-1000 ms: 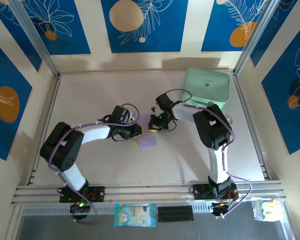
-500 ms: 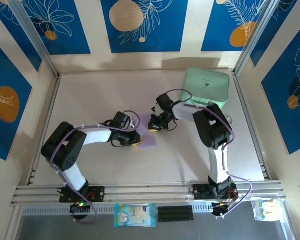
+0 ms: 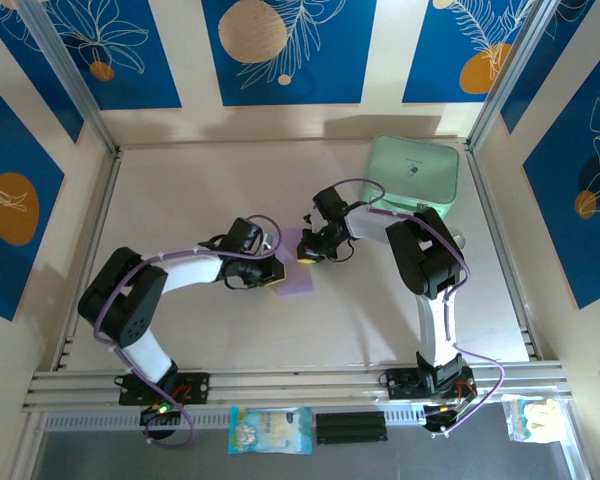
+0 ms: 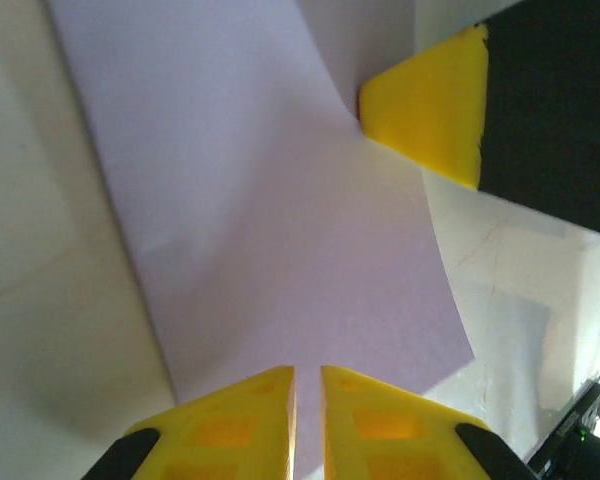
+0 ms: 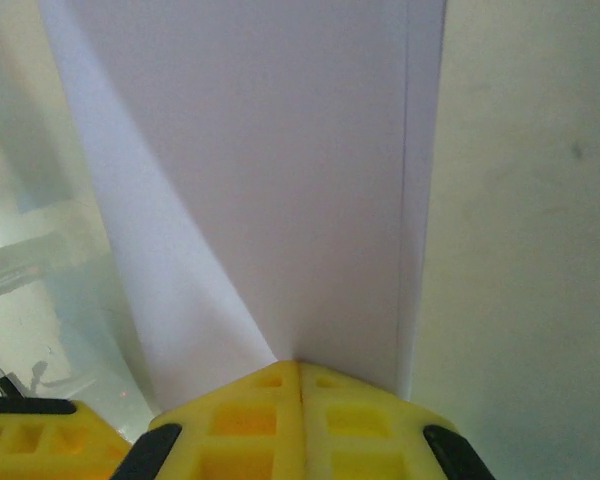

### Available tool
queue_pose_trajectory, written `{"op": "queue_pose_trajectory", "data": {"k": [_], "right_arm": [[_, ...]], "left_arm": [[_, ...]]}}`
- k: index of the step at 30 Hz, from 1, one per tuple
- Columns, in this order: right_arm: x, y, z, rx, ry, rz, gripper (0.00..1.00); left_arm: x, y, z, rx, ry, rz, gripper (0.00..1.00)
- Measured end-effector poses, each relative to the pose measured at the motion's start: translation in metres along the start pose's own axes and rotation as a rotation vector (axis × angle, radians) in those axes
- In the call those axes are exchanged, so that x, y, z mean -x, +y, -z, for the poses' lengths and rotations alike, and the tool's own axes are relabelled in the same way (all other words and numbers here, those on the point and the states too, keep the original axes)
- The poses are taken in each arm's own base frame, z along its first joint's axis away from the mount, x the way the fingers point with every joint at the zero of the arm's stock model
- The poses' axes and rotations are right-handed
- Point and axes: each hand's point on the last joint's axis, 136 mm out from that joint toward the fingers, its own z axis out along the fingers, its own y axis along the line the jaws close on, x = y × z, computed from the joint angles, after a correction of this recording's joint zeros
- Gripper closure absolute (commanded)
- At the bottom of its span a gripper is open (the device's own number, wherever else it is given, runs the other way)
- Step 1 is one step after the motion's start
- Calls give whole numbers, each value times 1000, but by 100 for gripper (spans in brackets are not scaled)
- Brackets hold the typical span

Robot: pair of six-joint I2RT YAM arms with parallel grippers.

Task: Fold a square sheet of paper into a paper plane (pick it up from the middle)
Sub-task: First fold the square sheet of paper in half at the center of the table.

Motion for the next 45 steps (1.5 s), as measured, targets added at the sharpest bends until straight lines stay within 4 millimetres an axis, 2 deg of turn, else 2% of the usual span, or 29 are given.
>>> {"op": "queue_pose_trajectory", "data": {"k": [4,9,15,21,24,29,33,38,45], "right_arm": [[0,0,0,0,0,0,97],[0,-1,0,1,0,-2,97],[0,-1,0,11,7,-9,98],[0,-1,0,13,7,-10,98],[0,-2,0,15,9,-12,98],[0,-1,0,16,9,-15,98],[0,-2,0,16,10,-21,98],[1,-2,0,16,10,-23,98],[0,-2,0,16,10,-25,98]], "left_arm": [[-10,6,-11,22,38,6,85],[-21,10,-14,44,65,-21,86],[-37,19,-7,85,84,-72,87],[-55,27,10,143,131,-77,85],[-45,21,19,153,96,-85,82],[2,-9,26,81,-47,-111,83],[25,-13,11,77,-64,-93,84],[21,9,-12,129,-6,-56,86],[16,16,-15,128,11,-65,87]]}}
